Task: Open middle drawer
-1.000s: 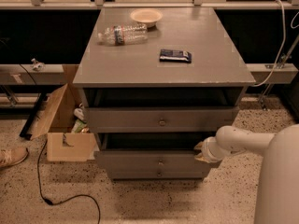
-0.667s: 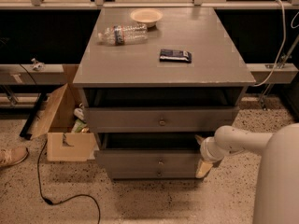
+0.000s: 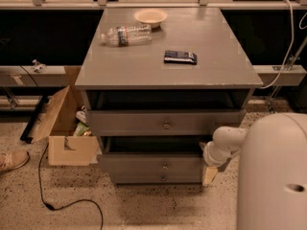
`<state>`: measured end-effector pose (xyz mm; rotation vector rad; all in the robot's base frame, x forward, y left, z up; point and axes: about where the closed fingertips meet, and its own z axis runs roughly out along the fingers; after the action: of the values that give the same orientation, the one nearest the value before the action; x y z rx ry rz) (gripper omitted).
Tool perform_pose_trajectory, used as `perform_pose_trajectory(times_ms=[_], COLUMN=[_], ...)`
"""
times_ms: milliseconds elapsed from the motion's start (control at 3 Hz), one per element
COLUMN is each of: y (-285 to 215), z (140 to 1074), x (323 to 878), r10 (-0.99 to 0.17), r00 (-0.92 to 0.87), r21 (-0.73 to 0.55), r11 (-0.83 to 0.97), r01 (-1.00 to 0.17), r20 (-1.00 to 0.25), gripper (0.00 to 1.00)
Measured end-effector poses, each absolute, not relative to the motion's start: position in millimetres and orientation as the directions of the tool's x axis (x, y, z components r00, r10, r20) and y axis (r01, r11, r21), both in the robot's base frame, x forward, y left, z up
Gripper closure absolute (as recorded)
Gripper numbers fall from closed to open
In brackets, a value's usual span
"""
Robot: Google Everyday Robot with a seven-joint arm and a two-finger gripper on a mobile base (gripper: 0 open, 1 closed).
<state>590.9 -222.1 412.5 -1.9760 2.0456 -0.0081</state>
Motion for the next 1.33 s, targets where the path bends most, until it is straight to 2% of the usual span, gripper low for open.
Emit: perform_pose_trajectory(times_ms=[333, 667, 1333], y=[-225, -227, -233], z=[400, 391, 396], x=[581, 572, 549], r10=[-0.99, -0.995, -0.998], r00=[-0.025, -0.032, -0.045], r21=[-0.138, -0.094, -0.057], r11=[0.045, 0.041, 0.047], r01=[-0.989, -0.995, -0.997], r20=[-0.141, -0.097, -0.036], gripper=[0.0, 0.13, 0.56])
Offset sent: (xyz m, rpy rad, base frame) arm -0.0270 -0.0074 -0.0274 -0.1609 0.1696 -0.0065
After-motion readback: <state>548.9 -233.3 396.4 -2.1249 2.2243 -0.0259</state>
